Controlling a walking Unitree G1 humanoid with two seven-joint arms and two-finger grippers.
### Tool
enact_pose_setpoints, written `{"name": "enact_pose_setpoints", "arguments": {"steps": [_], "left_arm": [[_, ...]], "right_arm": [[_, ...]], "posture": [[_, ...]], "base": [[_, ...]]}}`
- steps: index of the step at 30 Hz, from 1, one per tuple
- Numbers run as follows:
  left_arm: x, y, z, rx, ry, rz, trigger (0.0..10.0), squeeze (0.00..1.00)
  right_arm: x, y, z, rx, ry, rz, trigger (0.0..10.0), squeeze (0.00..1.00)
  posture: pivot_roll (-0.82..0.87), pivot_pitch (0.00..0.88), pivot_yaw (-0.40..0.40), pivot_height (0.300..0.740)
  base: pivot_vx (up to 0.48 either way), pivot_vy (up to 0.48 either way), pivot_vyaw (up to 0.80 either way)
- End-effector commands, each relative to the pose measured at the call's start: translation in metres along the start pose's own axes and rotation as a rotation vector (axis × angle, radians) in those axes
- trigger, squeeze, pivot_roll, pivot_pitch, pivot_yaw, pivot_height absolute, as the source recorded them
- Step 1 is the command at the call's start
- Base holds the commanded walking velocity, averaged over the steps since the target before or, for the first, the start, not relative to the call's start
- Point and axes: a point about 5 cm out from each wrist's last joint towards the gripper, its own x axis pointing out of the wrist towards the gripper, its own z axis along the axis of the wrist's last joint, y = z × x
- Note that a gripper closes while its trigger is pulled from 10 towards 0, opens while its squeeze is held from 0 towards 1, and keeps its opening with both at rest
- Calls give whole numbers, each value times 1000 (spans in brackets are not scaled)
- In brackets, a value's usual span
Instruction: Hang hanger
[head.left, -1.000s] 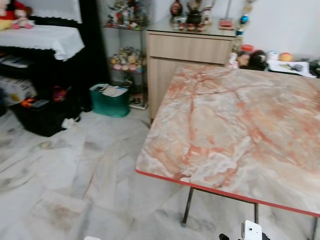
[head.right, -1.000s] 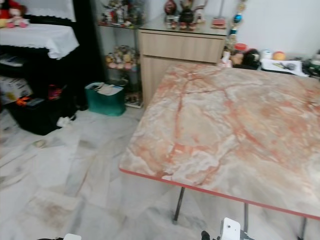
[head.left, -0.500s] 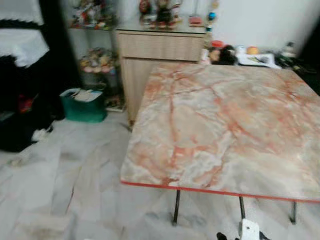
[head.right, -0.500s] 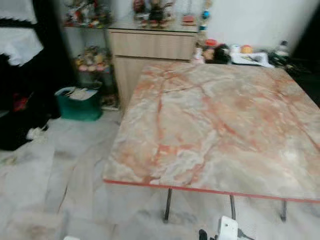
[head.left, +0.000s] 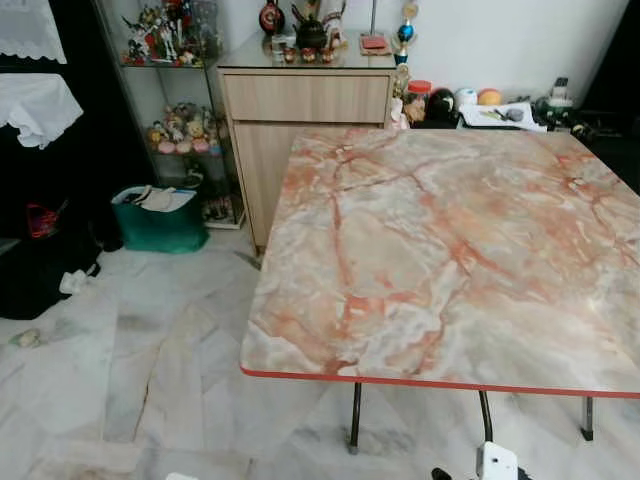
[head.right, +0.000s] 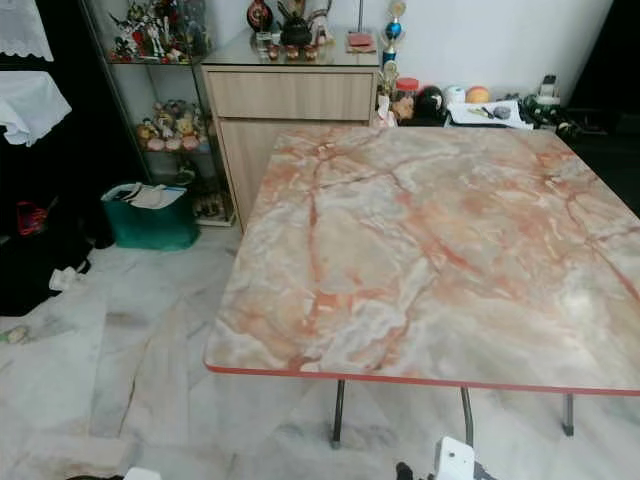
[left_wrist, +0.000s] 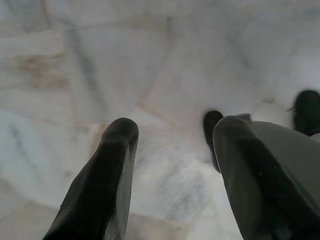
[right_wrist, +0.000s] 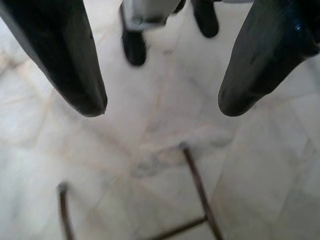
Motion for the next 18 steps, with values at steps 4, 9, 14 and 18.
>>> {"name": "enact_pose_setpoints", "arguments": {"steps": [4, 9, 14, 18], "left_arm": [[-1, 1, -8, 7, 35, 5, 10000, 0], [-1, -2, -7, 7, 34, 1, 10000, 0], [0, -4, -7, 10, 32, -1, 10000, 0], [0, -5, -7, 9, 32, -2, 10000, 0]], "right_arm": [[1, 5, -3, 15, 2, 5, 10000, 0], [1, 5, -2, 25, -10, 6, 10000, 0], [1, 5, -1, 26, -12, 6, 10000, 0], [1, 5, -1, 28, -13, 4, 10000, 0]], "posture": [[100, 0, 27, 740], [97, 0, 27, 740], [95, 0, 27, 740], [95, 0, 27, 740]], "base": [[0, -346, 0], [0, -345, 0], [0, -343, 0], [0, -345, 0]]}}
